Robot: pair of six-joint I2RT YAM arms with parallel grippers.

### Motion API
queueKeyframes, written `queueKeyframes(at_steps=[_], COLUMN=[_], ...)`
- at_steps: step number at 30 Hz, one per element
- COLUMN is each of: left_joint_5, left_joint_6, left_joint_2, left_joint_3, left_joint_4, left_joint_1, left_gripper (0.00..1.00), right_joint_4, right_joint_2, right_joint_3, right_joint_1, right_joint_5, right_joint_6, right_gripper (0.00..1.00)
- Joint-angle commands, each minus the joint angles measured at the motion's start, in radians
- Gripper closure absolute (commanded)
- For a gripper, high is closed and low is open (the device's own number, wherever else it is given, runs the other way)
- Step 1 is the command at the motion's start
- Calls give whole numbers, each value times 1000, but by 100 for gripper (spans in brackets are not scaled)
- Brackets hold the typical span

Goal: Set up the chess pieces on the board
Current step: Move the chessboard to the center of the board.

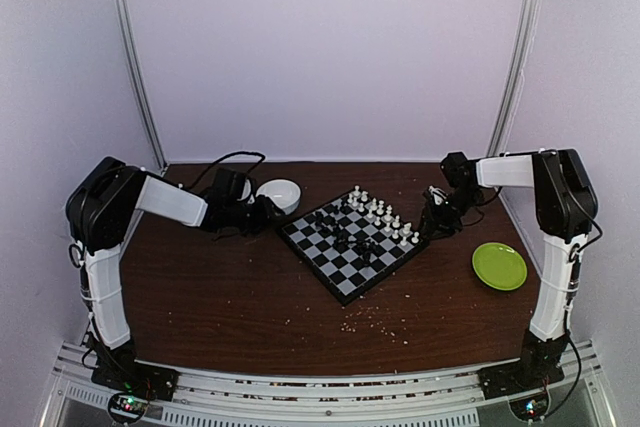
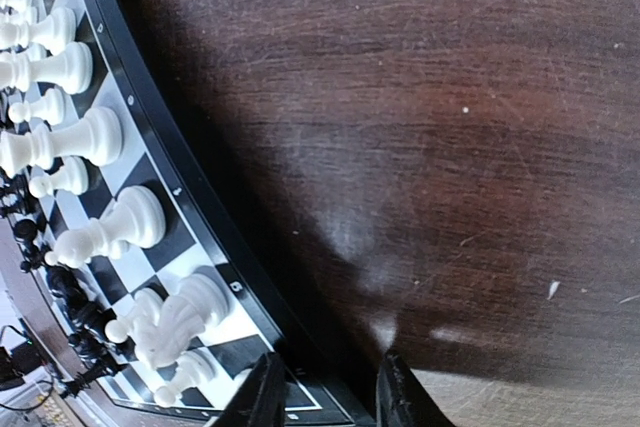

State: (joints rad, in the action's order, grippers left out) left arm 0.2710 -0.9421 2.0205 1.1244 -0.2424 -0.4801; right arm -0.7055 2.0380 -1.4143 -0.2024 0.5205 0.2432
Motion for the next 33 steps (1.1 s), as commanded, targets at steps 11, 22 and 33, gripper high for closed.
queueKeyframes(at_steps=[11,22,33], left_joint_5=[59,92,-33], left_joint_6=[67,77,147], left_joint_2=[37,18,-58], left_joint_3=[52,-13,-53], left_joint_4=[-35,-59,-3], left_joint_1=[-5,-5,-5], left_gripper=[60,67,64], right_joint_4=[88,83,71], right_joint_2=[-45,-82,-132], right_joint_3=[150,246,291], right_joint_1=[-2,-10,-25], right_joint_5=[75,153,148], right_joint_6=[12,-47,-86], right_gripper=[78,82,82])
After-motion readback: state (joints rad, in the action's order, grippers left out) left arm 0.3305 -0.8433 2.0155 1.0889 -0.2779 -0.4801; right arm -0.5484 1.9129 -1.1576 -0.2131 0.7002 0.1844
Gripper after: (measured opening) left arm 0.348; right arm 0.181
